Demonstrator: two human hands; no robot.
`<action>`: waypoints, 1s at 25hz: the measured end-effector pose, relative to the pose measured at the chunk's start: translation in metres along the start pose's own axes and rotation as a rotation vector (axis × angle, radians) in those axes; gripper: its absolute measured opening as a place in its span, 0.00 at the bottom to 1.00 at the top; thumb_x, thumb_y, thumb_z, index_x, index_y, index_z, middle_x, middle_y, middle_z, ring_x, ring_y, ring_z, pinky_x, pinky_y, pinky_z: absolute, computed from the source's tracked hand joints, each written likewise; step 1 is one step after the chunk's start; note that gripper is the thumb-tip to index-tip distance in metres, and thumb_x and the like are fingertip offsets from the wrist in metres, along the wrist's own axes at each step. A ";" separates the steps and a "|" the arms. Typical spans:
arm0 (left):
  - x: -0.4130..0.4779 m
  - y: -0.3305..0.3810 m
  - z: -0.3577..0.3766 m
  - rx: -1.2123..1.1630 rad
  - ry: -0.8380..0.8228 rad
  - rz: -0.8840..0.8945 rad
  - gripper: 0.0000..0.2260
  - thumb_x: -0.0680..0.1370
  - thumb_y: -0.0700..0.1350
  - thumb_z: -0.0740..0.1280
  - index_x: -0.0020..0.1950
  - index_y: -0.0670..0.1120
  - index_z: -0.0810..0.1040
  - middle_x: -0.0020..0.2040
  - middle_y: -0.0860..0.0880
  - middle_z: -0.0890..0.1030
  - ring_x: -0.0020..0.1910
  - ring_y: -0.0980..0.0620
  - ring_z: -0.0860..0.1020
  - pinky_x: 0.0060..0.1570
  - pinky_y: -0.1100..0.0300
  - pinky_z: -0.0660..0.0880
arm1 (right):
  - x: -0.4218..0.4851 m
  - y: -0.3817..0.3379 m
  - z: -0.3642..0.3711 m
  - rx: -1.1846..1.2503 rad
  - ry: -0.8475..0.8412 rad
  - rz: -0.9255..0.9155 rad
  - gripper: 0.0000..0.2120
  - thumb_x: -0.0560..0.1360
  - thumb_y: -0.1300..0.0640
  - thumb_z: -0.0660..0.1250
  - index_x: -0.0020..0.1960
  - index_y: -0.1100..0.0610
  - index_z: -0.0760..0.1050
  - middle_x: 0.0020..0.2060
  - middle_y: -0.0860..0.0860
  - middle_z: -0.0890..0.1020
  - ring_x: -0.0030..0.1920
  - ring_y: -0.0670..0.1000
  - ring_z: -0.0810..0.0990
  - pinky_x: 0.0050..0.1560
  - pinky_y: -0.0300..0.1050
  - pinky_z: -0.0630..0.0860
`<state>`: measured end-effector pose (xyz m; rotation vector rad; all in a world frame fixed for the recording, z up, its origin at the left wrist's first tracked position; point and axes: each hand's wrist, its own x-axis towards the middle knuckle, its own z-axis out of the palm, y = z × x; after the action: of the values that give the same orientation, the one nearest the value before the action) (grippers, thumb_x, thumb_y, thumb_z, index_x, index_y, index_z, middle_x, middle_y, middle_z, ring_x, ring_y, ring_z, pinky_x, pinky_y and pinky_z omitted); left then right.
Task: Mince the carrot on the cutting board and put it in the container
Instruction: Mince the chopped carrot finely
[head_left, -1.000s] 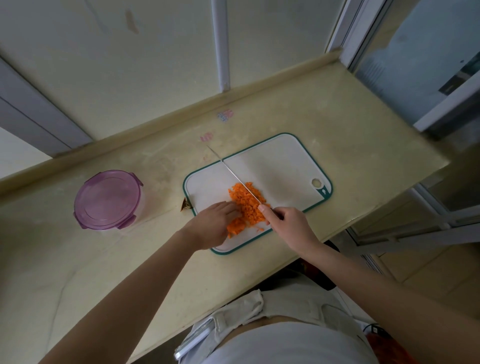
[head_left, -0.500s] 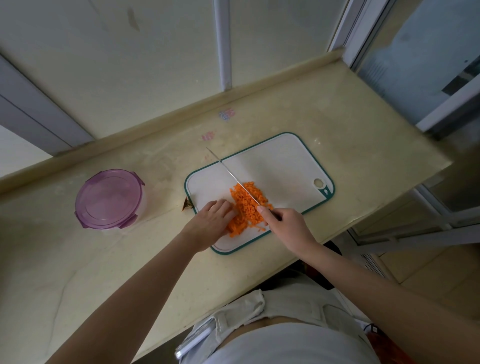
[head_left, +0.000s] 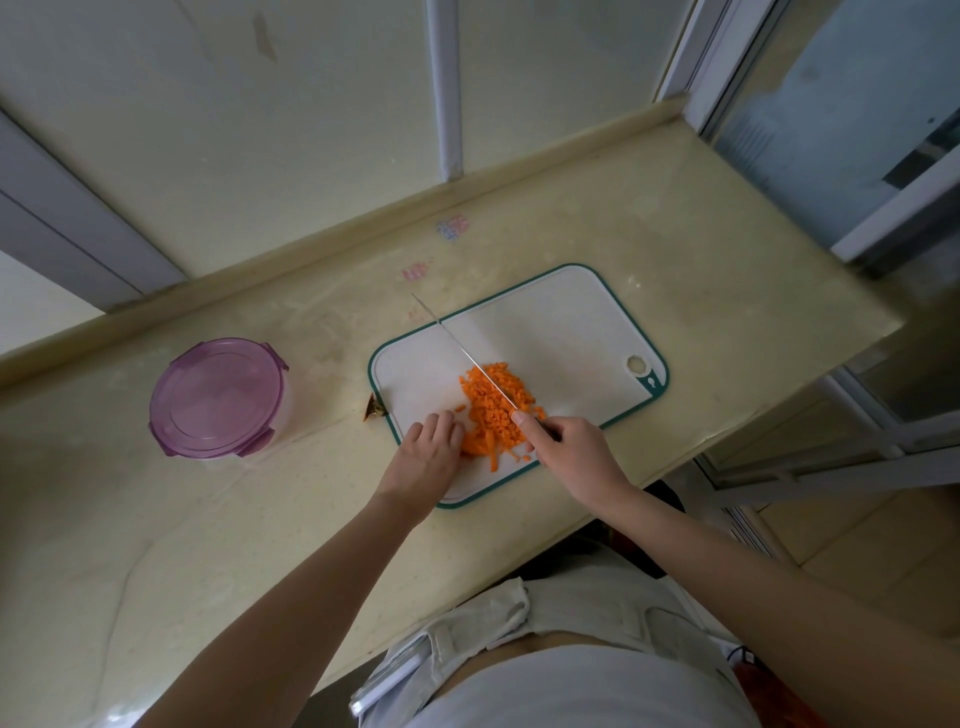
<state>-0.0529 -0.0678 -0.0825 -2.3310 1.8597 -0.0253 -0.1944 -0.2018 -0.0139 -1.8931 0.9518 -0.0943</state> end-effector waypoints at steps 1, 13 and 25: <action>-0.001 0.002 -0.001 0.001 -0.007 -0.011 0.19 0.62 0.42 0.75 0.50 0.40 0.76 0.45 0.42 0.77 0.40 0.46 0.75 0.38 0.55 0.74 | 0.000 0.000 0.000 0.001 -0.005 -0.003 0.20 0.78 0.44 0.62 0.29 0.49 0.72 0.19 0.36 0.73 0.23 0.37 0.72 0.29 0.31 0.65; 0.039 -0.002 -0.035 -0.147 -0.090 -0.083 0.18 0.77 0.39 0.61 0.66 0.49 0.69 0.60 0.46 0.68 0.59 0.46 0.66 0.59 0.55 0.62 | 0.002 0.003 0.000 0.045 0.010 0.020 0.20 0.78 0.44 0.62 0.30 0.50 0.72 0.19 0.38 0.73 0.23 0.39 0.71 0.30 0.32 0.64; 0.026 -0.012 -0.037 -0.150 -0.033 -0.073 0.18 0.72 0.35 0.63 0.61 0.45 0.75 0.55 0.46 0.74 0.54 0.47 0.70 0.55 0.56 0.66 | 0.005 0.003 -0.001 0.104 -0.015 0.024 0.22 0.78 0.43 0.61 0.30 0.55 0.71 0.18 0.42 0.69 0.21 0.41 0.67 0.29 0.33 0.65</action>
<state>-0.0393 -0.0950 -0.0466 -2.4809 1.8189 0.1474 -0.1930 -0.2068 -0.0178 -1.7843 0.9422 -0.1130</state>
